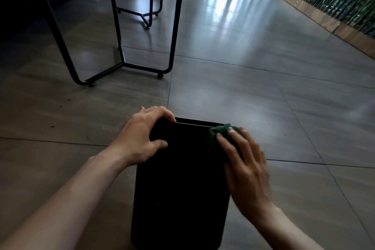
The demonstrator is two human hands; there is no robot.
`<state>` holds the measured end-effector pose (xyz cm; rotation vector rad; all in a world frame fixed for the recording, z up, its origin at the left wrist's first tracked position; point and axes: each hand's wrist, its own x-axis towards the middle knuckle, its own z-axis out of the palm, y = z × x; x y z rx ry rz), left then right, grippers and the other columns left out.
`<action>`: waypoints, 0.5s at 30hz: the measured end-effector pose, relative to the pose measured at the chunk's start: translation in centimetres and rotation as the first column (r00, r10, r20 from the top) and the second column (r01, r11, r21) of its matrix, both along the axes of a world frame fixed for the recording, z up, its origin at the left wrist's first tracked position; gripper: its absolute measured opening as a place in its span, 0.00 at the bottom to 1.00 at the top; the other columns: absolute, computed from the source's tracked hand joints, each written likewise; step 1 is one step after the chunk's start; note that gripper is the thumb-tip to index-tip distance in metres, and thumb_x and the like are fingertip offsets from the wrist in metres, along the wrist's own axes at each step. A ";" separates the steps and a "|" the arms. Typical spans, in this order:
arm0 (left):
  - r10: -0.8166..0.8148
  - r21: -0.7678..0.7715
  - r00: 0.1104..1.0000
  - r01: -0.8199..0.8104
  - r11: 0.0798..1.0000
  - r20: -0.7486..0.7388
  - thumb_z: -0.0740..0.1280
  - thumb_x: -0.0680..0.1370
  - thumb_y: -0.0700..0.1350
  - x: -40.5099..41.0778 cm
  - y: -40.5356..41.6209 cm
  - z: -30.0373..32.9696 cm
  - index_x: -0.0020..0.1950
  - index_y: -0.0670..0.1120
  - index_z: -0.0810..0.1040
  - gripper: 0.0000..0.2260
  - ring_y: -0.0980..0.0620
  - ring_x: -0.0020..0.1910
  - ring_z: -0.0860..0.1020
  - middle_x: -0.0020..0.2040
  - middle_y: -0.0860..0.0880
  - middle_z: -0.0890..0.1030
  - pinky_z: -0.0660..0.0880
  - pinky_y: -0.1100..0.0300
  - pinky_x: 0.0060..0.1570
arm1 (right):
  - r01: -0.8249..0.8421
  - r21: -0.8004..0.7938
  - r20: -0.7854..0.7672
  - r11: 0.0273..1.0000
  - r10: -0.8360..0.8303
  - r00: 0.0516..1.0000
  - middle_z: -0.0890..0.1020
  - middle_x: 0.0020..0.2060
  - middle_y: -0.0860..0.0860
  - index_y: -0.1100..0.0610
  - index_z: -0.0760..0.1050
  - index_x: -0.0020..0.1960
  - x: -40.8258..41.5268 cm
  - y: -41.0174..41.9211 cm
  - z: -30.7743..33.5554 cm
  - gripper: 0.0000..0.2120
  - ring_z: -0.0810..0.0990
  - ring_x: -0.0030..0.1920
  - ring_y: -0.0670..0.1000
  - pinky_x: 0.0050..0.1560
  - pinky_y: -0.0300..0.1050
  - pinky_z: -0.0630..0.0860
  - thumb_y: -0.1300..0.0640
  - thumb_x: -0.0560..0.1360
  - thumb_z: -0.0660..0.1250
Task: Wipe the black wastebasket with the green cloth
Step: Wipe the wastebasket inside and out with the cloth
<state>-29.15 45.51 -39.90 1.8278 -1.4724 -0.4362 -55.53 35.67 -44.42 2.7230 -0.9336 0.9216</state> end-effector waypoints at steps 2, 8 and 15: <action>0.003 -0.001 1.000 -0.003 1.000 0.009 0.79 0.65 0.36 -0.2 -0.1 0.0 0.55 0.56 0.77 0.24 0.57 0.65 0.76 0.55 0.60 0.81 0.54 0.45 0.79 | -0.107 -0.046 -0.042 0.993 0.106 0.994 0.78 0.71 0.58 0.55 0.78 0.71 1.1 1.4 -0.8 0.18 0.73 0.75 0.63 0.66 0.60 0.75 0.61 0.84 0.59; -0.011 0.005 1.000 0.011 1.000 0.018 0.79 0.65 0.36 -0.4 -0.2 0.0 0.55 0.56 0.77 0.24 0.57 0.65 0.77 0.56 0.59 0.81 0.51 0.49 0.80 | -0.553 -0.205 -0.566 0.808 0.363 0.740 0.78 0.71 0.48 0.44 0.74 0.71 -1.3 6.7 -6.7 0.23 0.77 0.71 0.56 0.60 0.50 0.80 0.61 0.88 0.47; -0.006 0.009 0.999 0.006 1.000 0.045 0.79 0.65 0.36 -0.8 0.0 0.6 0.53 0.55 0.78 0.23 0.55 0.64 0.78 0.55 0.57 0.82 0.56 0.44 0.79 | -0.172 -0.082 -0.132 0.982 0.161 0.978 0.77 0.73 0.54 0.50 0.75 0.73 0.5 1.2 -0.7 0.20 0.72 0.74 0.62 0.64 0.59 0.74 0.57 0.81 0.65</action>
